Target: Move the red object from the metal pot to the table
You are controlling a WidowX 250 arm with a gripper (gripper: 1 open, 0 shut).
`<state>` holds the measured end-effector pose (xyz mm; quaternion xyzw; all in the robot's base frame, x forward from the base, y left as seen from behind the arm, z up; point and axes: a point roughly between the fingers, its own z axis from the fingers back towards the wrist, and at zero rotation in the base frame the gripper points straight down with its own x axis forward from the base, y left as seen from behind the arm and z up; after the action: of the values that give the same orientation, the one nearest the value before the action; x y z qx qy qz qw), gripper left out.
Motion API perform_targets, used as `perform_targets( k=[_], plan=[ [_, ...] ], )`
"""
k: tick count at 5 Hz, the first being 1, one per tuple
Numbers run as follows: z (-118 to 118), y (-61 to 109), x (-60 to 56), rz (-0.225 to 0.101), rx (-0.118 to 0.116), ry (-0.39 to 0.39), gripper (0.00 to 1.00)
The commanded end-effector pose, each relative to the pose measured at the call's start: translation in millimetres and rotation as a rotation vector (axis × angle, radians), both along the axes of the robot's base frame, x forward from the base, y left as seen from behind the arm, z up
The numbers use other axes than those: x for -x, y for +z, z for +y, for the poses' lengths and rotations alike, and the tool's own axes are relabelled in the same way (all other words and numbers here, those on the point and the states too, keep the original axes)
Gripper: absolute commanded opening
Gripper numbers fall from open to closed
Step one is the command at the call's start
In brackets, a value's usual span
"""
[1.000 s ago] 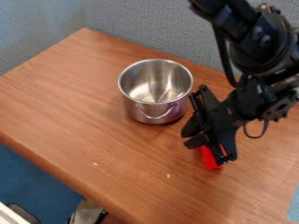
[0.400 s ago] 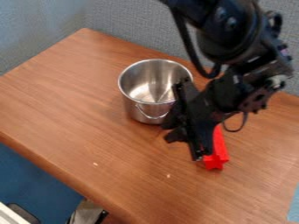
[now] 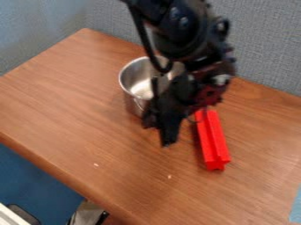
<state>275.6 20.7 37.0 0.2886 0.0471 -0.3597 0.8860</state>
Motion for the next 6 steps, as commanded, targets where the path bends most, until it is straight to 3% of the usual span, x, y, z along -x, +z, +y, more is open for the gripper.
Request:
perform_targets(
  k=[1,2,3,5,6],
  plan=[
    [-6,-9.6,0.6,-0.028,-0.01,-0.002,0.0],
    [-10,-6.9,1.1,-0.056,-0.023,0.01,0.0],
    [-6,12.8,4.6,-0.057,-0.054,0.005,0.0],
    [-1,67.0,4.1,-0.092,-0.117,0.014,0.0],
    [5,79.5,3.7,-0.136,-0.084,-0.03,0.0]
  ],
)
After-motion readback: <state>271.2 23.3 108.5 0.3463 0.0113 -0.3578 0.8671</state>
